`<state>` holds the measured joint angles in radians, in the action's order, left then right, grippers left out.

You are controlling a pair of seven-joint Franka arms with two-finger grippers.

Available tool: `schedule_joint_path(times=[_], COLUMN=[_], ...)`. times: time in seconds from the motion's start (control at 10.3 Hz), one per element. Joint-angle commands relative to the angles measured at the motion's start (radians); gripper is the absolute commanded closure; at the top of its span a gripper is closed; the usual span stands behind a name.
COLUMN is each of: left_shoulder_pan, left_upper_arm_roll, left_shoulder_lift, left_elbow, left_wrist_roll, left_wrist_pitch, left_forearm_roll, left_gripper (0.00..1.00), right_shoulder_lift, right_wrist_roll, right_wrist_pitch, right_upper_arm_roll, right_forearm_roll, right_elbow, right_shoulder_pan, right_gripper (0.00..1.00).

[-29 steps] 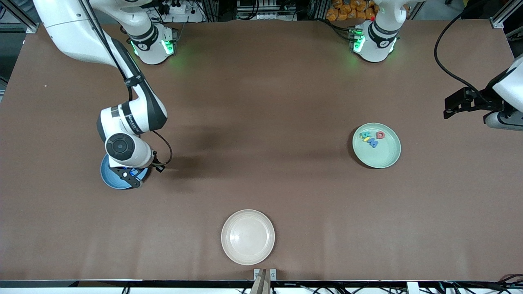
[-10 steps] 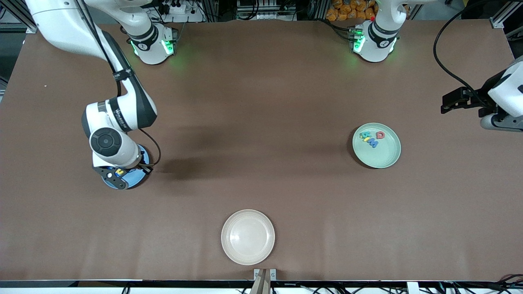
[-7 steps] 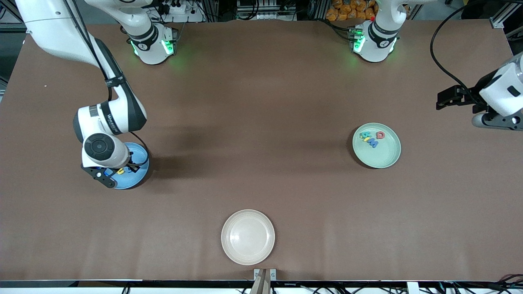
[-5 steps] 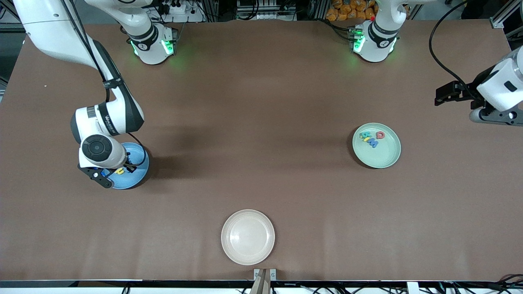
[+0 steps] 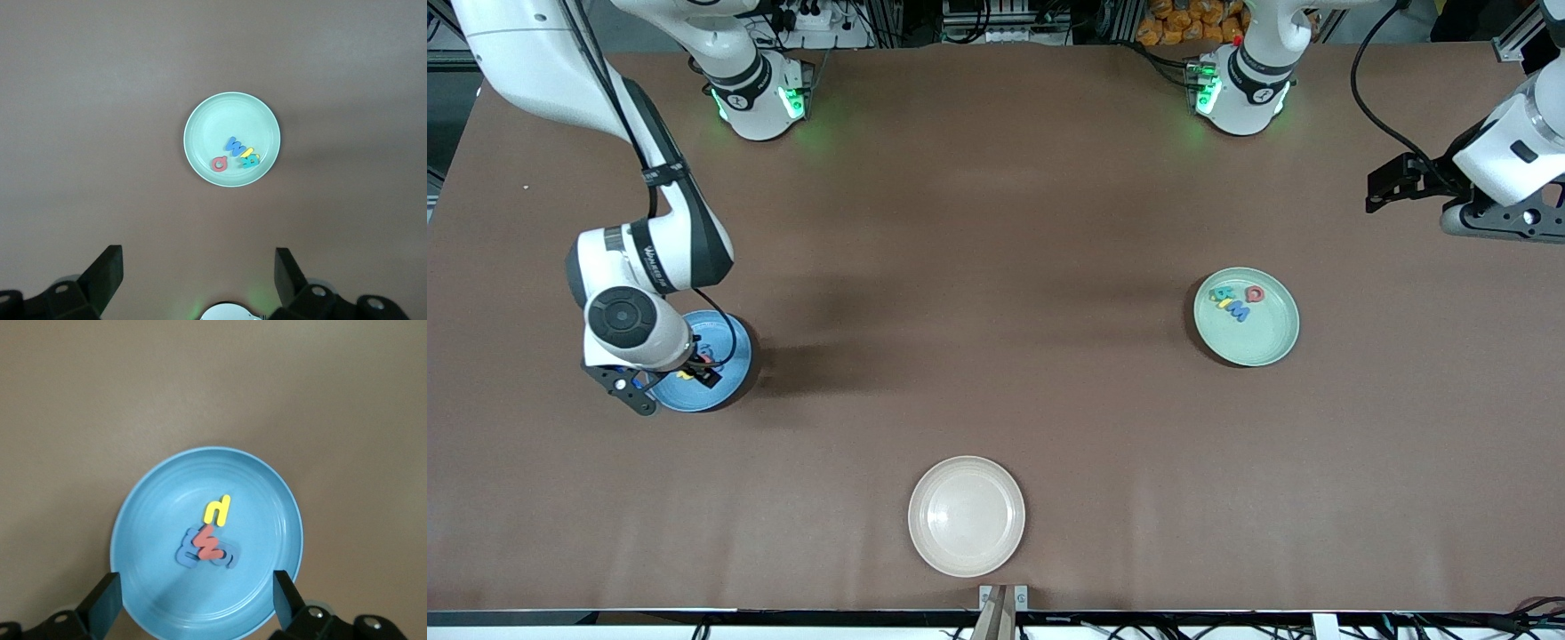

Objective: Sort upper and lower case letters into plates
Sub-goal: 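Open the right gripper to drop the W in the blue plate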

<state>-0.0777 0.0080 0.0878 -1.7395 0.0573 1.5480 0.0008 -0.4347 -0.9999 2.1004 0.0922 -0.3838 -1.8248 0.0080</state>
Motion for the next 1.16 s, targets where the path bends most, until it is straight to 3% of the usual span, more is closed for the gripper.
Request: schedule_joint_path(times=[0.0,0.19,0.48,0.77,0.97,1.06], left_shoulder_pan=[-0.001,-0.001,-0.001,-0.001,-0.001,-0.001], left_upper_arm_roll=[0.004,0.004,0.004,0.004,0.004,0.004], left_shoulder_lift=[0.024,0.023,0.021,0.020,0.013,0.009], left_elbow=[-0.026,-0.022,-0.017,-0.011,0.001,0.004], left_wrist_roll=[0.012,0.009,0.007,0.006,0.007,0.010], left_wrist_pitch=[0.020,0.020,0.020,0.020,0.020,0.020], left_forearm_roll=[-0.016,-0.015,-0.015,-0.015,-0.012,-0.009], left_gripper=[0.00,0.00,0.00,0.00,0.00,0.00], right_shoulder_lift=[0.019,0.062,0.138,0.269,0.356,0.382], right_wrist_roll=[0.150,0.416,0.653,0.848,0.914,0.919], right_wrist_pitch=[-0.035,-0.095,-0.184,-0.215,-0.212,-0.207], right_upper_arm_roll=[0.018,0.015,0.017,0.020,0.017,0.020], right_forearm_roll=[0.151,0.281,0.287,0.292,0.373,0.373], right_elbow=[0.091,0.133,0.118,-0.020,-0.108,-0.138], right_shoulder_pan=[-0.043,-0.091,-0.103,-0.063,-0.062,-0.060], right_gripper=[0.00,0.00,0.00,0.00,0.00,0.00])
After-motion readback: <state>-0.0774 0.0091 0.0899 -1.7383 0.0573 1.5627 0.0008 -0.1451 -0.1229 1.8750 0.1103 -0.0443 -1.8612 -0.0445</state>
